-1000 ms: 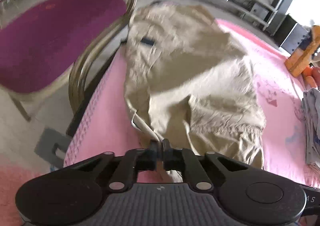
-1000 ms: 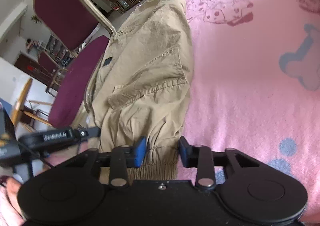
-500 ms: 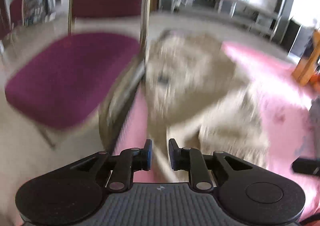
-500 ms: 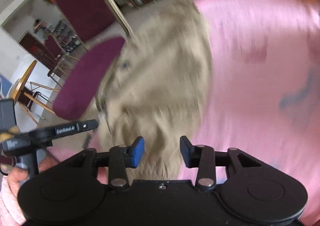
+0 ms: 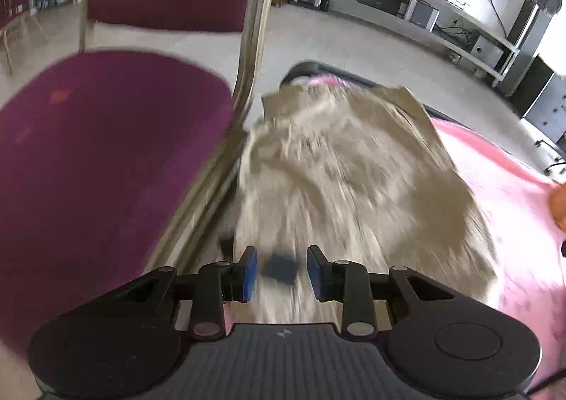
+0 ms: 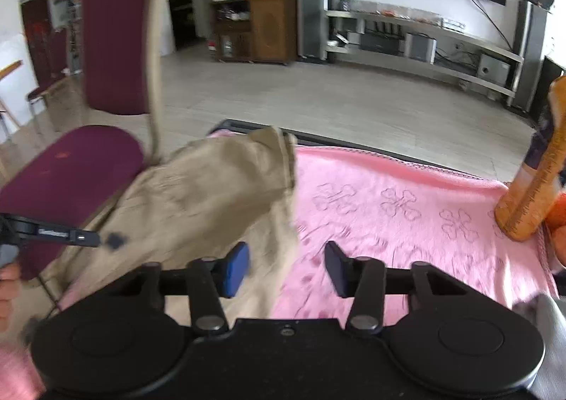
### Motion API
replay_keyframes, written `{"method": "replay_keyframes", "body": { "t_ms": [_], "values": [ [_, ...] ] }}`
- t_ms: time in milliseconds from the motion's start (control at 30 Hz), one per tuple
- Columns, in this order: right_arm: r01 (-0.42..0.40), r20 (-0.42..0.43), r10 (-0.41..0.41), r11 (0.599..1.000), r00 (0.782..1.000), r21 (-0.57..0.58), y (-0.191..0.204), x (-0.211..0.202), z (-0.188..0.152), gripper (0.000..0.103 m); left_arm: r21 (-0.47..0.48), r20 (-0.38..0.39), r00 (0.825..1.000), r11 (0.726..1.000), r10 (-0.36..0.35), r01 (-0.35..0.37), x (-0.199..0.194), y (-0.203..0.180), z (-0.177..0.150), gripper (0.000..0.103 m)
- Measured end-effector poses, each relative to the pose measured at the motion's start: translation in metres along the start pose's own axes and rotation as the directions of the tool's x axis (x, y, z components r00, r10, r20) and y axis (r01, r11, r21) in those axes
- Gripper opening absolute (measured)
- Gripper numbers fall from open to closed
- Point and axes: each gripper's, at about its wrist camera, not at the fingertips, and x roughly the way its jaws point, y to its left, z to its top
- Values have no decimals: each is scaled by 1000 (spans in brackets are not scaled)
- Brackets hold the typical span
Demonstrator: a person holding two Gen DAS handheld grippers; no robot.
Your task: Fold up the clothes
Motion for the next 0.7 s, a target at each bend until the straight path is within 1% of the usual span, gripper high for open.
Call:
{"method": "replay_keyframes", "body": {
  "t_ms": [33,67,200,267,333,400,433,467,533,667,700],
  "values": [
    [10,-2,-10,1000,1000,7,-3,17,4,30,11,4,1000,1000,11,-11,11,-2,9,29],
    [-4,3,4,1000,1000,22,-6,34,11,30,30,18,1000,999,12,-13,20,-6,17,29],
    [-92,18,91,992,996,84,-15,102,44,31,109,60,998,994,6,-13,55,-27,45,29],
    [-123,-2,123,986,992,114,-18,132,58,31,139,66,998,990,-9,0,69,-37,55,29],
    [-144,-31,150,979,988,142,-22,165,71,31,150,59,998,988,-36,27,83,-42,62,29],
    [-138,-40,146,978,988,158,-23,193,81,31,147,50,996,987,-69,61,93,-45,69,29],
    [-135,-41,143,978,989,161,-23,203,85,32,143,47,995,987,-84,76,97,-46,72,29],
    [-133,-42,141,978,989,163,-23,213,89,35,139,45,994,986,-98,91,101,-47,75,29],
    [-127,-41,135,981,990,149,-20,230,93,36,131,50,992,985,-116,108,107,-45,79,30],
    [-105,-70,111,991,991,88,-10,255,98,36,122,54,990,985,-129,122,113,-41,80,30],
    [-110,-70,115,991,991,76,-7,258,99,31,122,55,990,985,-127,119,115,-40,81,30]
  ]
}}
